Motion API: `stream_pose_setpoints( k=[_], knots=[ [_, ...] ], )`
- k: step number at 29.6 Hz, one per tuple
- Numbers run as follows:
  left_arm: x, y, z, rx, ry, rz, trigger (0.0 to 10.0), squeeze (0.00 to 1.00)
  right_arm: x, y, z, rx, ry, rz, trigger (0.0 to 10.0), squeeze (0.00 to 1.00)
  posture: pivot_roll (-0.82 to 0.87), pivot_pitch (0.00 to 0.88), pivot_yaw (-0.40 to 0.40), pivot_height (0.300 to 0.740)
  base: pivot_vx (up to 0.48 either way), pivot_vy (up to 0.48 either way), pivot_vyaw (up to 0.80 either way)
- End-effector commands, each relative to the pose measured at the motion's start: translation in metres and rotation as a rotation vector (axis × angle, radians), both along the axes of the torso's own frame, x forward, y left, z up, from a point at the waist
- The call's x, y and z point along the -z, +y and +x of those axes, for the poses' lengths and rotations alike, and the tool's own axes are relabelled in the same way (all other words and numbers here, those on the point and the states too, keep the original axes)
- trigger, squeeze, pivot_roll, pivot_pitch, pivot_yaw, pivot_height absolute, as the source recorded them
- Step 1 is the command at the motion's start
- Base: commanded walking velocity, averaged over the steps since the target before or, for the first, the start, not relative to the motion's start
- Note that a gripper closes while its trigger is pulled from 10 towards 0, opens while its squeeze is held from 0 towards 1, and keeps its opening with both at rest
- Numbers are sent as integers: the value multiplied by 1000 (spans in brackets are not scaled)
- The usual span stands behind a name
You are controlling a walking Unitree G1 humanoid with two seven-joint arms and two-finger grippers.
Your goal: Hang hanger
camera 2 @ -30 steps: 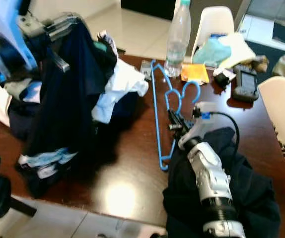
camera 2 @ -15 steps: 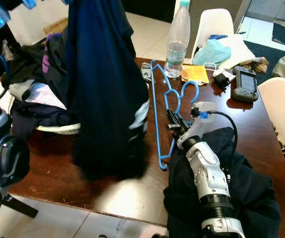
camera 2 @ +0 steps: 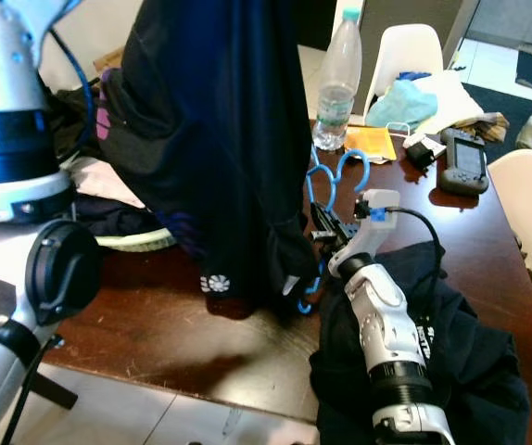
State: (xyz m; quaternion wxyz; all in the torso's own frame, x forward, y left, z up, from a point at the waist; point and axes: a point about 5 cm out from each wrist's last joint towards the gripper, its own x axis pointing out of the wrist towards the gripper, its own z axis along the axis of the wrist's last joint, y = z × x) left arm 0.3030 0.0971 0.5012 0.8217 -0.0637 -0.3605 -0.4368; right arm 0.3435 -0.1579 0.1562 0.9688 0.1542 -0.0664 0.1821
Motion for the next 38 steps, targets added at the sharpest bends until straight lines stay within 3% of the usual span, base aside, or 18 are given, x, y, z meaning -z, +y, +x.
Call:
stream_pose_setpoints(
  k=[1, 10, 11, 12, 14, 15, 17, 19, 21, 23, 25, 31, 33, 34, 35, 36, 37, 38],
  knots=[
    [-11, 5, -5, 22, -35, -62, 0, 0, 12, -4, -3, 23, 38, -7, 10000, 0, 232, 86, 8, 740, 0, 0, 0],
    [-4, 52, 0, -141, 4, -145, 0, 0, 16, -4, -5, 20, 53, -9, 10000, 0, 243, 117, -3, 740, 0, 0, 0],
    [6, 73, -1, -261, 22, -136, 0, 0, 18, -3, -6, 16, 58, -10, 10000, 0, 245, 128, -5, 740, 0, 0, 0],
    [6, 73, -1, -261, 22, -136, 0, 0, 18, -3, -6, 16, 58, -10, 10000, 0, 245, 128, -5, 740, 0, 0, 0],
    [31, 125, -8, -544, 76, -105, 0, 0, 21, -2, -8, 7, 71, -13, 10000, 0, 260, 147, -15, 740, 0, 0, 0],
    [31, 125, -8, -544, 76, -105, 0, 0, 21, -2, -8, 7, 71, -13, 10000, 0, 260, 147, -15, 740, 0, 0, 0],
    [49, 169, -16, -776, 114, -78, 0, 0, 23, -1, -9, -4, 82, -17, 10000, 0, 274, 159, -27, 740, 0, 0, 0],
    [49, 169, -16, -776, 114, -78, 0, 0, 23, -1, -9, -4, 82, -17, 10000, 0, 274, 159, -27, 740, 0, 0, 0],
    [63, 217, -25, -1038, 155, -62, 0, 0, 25, 1, -9, -18, 92, -25, 10000, 0, 278, 165, -35, 740, 0, 0, 0],
    [63, 217, -25, -1038, 155, -62, 0, 0, 25, 1, -9, -18, 92, -25, 10000, 0, 278, 165, -35, 740, 0, 0, 0],
    [75, 266, -36, -1331, 185, -66, 0, 0, 25, 2, -8, -23, 92, -29, 10000, 0, 267, 164, -32, 740, 0, 0, 0],
    [82, 309, -56, -1635, 208, -115, 0, 0, 25, -2, -10, -13, 91, -31, 10000, 0, 258, 166, -28, 740, 0, 0, 0],
    [82, 309, -56, -1635, 208, -115, 0, 0, 25, -2, -10, -13, 91, -31, 10000, 0, 258, 166, -28, 740, 0, 0, 0],
    [91, 318, -58, -1698, 244, -98, 3765, 0, 26, -3, -11, -10, 95, -34, 10000, 0, 258, 166, -28, 740, 0, 0, 0],
    [91, 318, -58, -1698, 244, -98, 3765, 0, 26, -3, -11, -10, 95, -34, 10000, 0, 258, 166, -28, 740, 0, 0, 0],
    [107, 322, -54, -1725, 302, -67, 10000, 0, 27, -4, -13, -9, 98, -38, 10000, 0, 248, 171, -25, 740, 0, 0, 0],
    [119, 324, -52, -1740, 340, -40, 10000, 0, 28, -4, -14, -9, 101, -40, 10000, 0, 248, 171, -25, 740, 0, 0, 0],
    [131, 323, -46, -1729, 378, -18, 10000, 871, 28, -4, -15, -7, 103, -44, 10000, 0, 239, 173, -24, 740, 0, 0, 0]
  ],
)
